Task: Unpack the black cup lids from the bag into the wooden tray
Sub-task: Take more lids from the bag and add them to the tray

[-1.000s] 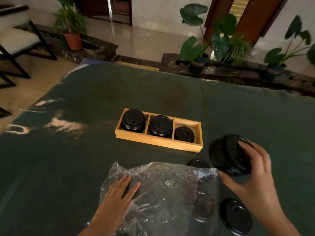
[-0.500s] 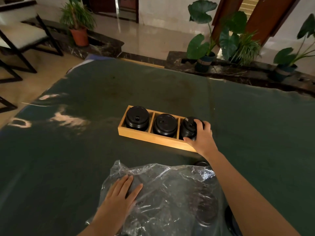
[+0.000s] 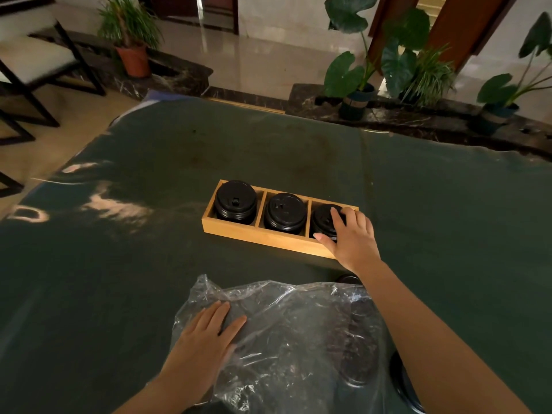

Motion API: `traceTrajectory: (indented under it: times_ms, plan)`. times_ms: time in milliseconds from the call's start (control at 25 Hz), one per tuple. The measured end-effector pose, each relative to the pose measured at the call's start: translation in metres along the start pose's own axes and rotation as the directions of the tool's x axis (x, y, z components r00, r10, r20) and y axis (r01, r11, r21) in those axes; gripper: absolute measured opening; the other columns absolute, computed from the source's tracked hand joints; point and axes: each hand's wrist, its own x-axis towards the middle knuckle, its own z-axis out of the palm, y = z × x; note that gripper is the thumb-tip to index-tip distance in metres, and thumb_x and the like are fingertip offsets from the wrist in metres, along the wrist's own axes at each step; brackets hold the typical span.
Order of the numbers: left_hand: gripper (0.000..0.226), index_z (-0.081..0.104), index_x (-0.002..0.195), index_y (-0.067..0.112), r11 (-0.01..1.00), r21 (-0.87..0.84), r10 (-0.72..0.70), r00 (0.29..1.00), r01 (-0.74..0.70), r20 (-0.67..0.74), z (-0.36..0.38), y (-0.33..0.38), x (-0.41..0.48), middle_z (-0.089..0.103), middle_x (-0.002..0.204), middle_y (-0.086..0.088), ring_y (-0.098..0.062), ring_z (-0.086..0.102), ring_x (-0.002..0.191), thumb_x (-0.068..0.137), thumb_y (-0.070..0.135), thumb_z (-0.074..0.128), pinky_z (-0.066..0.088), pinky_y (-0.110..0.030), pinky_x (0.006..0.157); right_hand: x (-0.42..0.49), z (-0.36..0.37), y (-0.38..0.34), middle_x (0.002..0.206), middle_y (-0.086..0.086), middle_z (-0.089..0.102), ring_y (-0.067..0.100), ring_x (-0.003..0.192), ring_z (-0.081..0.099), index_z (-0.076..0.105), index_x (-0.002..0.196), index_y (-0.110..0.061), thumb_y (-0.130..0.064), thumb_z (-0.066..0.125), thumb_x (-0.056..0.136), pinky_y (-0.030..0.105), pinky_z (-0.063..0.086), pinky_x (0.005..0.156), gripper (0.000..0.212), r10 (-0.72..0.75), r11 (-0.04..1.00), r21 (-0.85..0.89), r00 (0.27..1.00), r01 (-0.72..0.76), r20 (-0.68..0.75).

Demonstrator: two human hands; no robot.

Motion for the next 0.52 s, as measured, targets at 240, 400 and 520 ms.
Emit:
traceTrajectory:
  times_ms: [240,400,520]
  plan:
    - [0.04,0.069,0.102,0.022,0.998,0.004,0.066,0.996,-0.065,-0.066,-0.017,0.0,0.005,0.07,0.097,-0.009,-0.027,0.067,0.091,0.066,0.036,0.078,0.055,-0.047,0.081,-0.005,0.002,-0.003,0.144,0.011,0.033,0.031,0.133,0.027,0.015,0.148,-0.014,-0.068,0.017,0.086,0.049,0.014,0.115,0.082,-0.007,0.995,-0.097,1.0,0.01,0.031]
    - [0.045,0.071,0.098,0.023,0.996,-0.016,0.086,0.992,-0.088,-0.094,-0.023,-0.001,0.007,0.07,0.092,-0.006,-0.023,0.068,0.084,0.057,0.035,0.084,0.058,-0.038,0.07,-0.012,0.009,0.0,0.148,0.01,0.029,0.03,0.135,0.026,0.007,0.148,-0.013,-0.067,0.017,0.087,0.049,0.013,0.116,0.083,-0.012,0.991,-0.131,0.999,0.016,0.031]
    - [0.045,0.066,0.109,0.024,0.996,-0.038,0.074,0.991,-0.078,-0.113,-0.025,-0.001,0.007,0.068,0.103,-0.005,-0.021,0.065,0.094,0.067,0.029,0.079,0.056,-0.035,0.077,-0.009,0.006,0.001,0.147,0.012,0.03,0.032,0.134,0.027,0.011,0.148,-0.012,-0.068,0.019,0.087,0.05,0.014,0.116,0.083,-0.035,0.99,-0.135,0.998,0.042,0.058]
